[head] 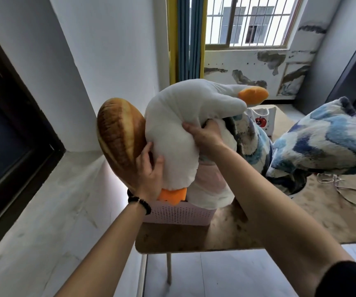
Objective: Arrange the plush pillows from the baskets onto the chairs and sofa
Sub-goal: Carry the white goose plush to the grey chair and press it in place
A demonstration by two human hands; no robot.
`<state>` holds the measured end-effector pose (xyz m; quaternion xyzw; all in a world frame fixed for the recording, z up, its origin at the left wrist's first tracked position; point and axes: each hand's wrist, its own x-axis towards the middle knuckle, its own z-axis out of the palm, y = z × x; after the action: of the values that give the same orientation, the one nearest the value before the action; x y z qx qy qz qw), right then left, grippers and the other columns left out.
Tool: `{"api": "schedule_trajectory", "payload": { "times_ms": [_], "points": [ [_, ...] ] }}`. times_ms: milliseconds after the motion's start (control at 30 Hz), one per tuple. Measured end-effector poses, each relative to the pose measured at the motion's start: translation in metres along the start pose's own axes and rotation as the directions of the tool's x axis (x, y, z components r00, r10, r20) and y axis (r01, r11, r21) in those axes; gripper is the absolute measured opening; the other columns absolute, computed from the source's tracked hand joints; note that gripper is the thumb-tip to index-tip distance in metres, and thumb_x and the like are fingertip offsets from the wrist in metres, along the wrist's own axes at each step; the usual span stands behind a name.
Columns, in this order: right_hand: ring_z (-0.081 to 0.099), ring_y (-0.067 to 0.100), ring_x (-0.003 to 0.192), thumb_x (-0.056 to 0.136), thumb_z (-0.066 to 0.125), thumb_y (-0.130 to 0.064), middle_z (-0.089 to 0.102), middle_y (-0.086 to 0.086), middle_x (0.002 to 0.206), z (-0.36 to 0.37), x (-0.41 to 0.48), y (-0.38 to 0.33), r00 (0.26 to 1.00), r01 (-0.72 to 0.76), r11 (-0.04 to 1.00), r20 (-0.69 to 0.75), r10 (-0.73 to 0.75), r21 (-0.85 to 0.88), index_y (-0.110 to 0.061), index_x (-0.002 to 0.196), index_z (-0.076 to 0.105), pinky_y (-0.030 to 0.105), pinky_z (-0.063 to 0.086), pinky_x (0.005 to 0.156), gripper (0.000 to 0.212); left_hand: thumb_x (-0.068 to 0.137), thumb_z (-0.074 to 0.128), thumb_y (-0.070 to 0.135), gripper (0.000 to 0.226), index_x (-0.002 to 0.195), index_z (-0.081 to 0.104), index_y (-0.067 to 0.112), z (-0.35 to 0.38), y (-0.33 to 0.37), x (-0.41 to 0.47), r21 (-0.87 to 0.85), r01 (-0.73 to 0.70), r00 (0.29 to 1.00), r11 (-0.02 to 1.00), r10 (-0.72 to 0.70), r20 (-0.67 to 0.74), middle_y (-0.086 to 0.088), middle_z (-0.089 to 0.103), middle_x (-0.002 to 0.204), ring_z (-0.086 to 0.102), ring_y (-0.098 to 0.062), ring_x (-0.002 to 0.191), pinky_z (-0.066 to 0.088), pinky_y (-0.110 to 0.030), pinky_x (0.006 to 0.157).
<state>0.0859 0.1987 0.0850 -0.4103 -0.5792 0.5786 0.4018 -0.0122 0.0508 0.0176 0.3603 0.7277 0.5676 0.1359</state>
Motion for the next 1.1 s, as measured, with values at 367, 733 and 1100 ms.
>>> {"api": "schedule_trajectory", "payload": {
  "times_ms": [367, 733, 1100],
  "points": [
    [0.073, 0.012, 0.096, 0.095, 0.069, -0.010, 0.079, 0.000, 0.103, -0.071, -0.097, -0.064, 0.928, 0.372, 0.895, -0.113, -0.355, 0.247, -0.012, 0.111, 0.068, 0.025, 0.057, 0.082, 0.016, 0.088, 0.035, 0.082, 0.091, 0.157, 0.032, 0.022, -0.023, 0.074, 0.045, -0.719, 0.406, 0.907, 0.564, -0.152, 0.393, -0.009, 0.057, 0.144, 0.062, -0.026, 0.121, 0.055, -0.044, 0.085],
    [0.069, 0.018, 0.117, 0.050, 0.097, -0.056, 0.075, -0.003, 0.122, -0.224, -0.256, 0.048, 0.944, 0.240, 0.894, -0.304, -0.125, 0.379, -0.012, 0.137, 0.048, 0.031, 0.057, 0.090, 0.110, 0.085, 0.067, 0.068, 0.077, 0.142, 0.056, 0.017, 0.125, 0.154, -0.084, -0.691, 0.382, 0.733, 0.614, 0.255, 0.631, -0.009, 0.064, 0.139, 0.061, -0.030, 0.129, 0.046, -0.054, 0.110],
    [0.071, 0.017, 0.115, 0.034, 0.105, -0.043, 0.074, 0.002, 0.125, -0.438, -0.412, 0.111, 0.640, 0.418, 0.779, -0.760, 0.113, 0.467, -0.013, 0.133, 0.058, 0.026, 0.060, 0.086, 0.114, 0.082, 0.073, 0.047, 0.041, 0.111, 0.071, 0.018, 0.329, 0.245, -0.336, -0.632, 0.222, 0.699, 0.743, 0.330, 0.634, 0.009, 0.078, 0.103, 0.072, -0.002, 0.097, 0.056, -0.022, 0.082]
  ]
}}
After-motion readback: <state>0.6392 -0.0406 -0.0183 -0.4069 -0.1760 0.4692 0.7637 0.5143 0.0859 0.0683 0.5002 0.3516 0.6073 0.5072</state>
